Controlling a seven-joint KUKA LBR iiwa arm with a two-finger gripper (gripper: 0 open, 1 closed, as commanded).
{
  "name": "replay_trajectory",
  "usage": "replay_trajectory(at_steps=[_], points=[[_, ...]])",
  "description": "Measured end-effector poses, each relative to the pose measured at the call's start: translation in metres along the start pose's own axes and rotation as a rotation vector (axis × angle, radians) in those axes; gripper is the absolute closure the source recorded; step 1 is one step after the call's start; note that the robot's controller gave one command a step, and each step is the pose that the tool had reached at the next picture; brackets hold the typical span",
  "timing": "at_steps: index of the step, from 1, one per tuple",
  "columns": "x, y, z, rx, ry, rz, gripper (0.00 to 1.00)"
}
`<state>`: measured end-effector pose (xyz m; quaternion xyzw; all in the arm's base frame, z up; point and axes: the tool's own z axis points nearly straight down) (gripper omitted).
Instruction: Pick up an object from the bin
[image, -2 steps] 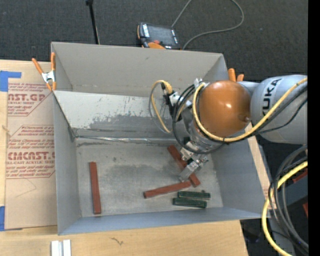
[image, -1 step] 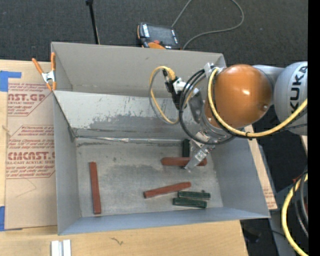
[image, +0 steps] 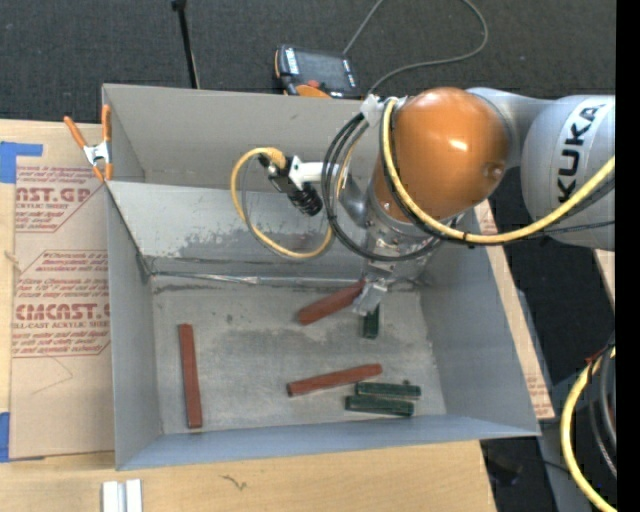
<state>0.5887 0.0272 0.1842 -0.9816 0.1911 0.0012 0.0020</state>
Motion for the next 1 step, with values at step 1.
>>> replay_trajectory(at_steps=[1], points=[[0.0039, 0.0001, 0.0599, -0.002, -0.005, -0.114, 1.0]])
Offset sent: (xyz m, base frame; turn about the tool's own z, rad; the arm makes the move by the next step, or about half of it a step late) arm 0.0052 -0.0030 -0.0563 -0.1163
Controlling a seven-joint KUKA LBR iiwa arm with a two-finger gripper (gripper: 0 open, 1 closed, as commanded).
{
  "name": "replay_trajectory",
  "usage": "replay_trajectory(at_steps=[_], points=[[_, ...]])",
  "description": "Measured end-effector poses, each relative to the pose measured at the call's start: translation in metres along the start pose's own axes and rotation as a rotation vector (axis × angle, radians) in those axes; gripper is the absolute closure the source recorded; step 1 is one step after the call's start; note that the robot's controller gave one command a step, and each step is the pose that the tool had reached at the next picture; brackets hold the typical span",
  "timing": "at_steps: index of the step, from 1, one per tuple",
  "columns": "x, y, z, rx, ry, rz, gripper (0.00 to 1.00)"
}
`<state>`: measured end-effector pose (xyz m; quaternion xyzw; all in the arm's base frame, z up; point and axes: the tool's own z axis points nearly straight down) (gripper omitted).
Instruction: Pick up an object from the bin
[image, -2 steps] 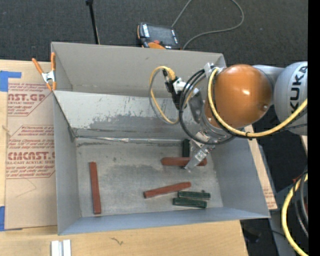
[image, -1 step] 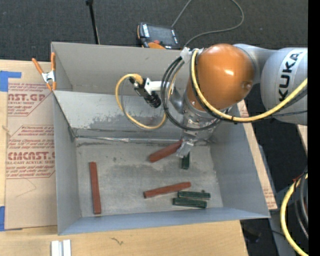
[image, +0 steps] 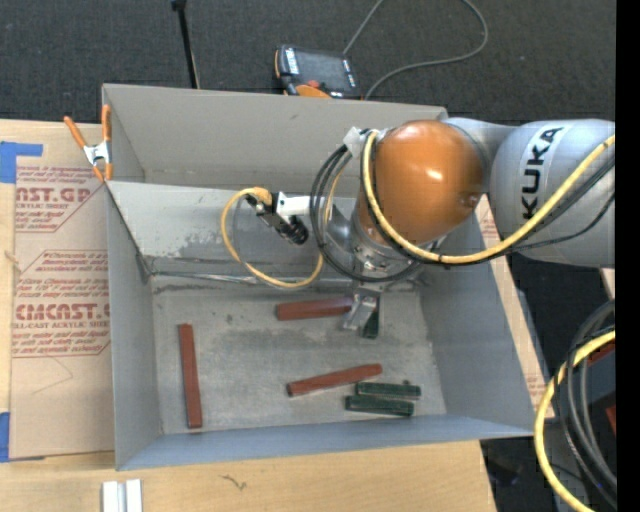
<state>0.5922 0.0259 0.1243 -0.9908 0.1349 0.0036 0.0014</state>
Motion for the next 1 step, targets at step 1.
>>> replay_trajectory(at_steps=[1], points=[[-0.0639, 0.0454, -0.0019, -0.003, 0.0, 0.014, 1.0]])
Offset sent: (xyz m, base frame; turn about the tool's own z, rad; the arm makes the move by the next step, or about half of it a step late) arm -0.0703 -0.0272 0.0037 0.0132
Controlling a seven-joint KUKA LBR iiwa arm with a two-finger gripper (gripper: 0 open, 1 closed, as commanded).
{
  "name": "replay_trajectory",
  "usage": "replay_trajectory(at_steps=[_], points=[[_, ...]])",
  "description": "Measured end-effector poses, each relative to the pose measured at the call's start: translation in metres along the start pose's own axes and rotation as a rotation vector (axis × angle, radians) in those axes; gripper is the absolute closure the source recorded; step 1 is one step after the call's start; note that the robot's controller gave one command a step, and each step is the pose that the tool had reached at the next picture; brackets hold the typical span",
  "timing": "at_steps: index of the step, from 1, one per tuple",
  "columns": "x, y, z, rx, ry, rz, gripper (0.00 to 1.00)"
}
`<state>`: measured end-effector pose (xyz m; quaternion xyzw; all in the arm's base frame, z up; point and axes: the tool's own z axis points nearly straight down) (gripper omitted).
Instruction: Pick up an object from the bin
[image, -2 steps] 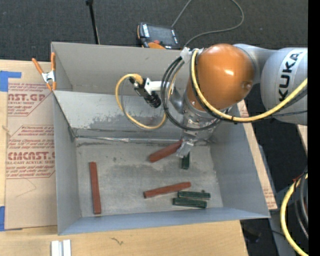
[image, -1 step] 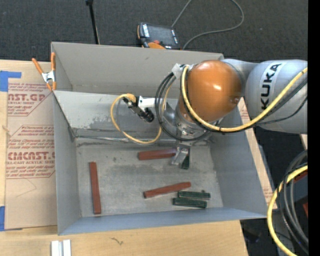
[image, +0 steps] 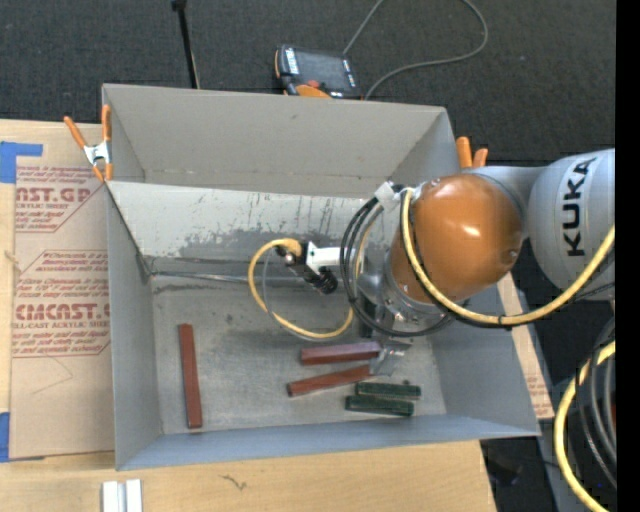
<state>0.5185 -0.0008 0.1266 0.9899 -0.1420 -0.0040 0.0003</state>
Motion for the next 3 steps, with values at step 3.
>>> replay_trajectory(at_steps=[3], points=[[0.054, -0.071, 0.02, 0.003, 0.004, -0.223, 1.0]])
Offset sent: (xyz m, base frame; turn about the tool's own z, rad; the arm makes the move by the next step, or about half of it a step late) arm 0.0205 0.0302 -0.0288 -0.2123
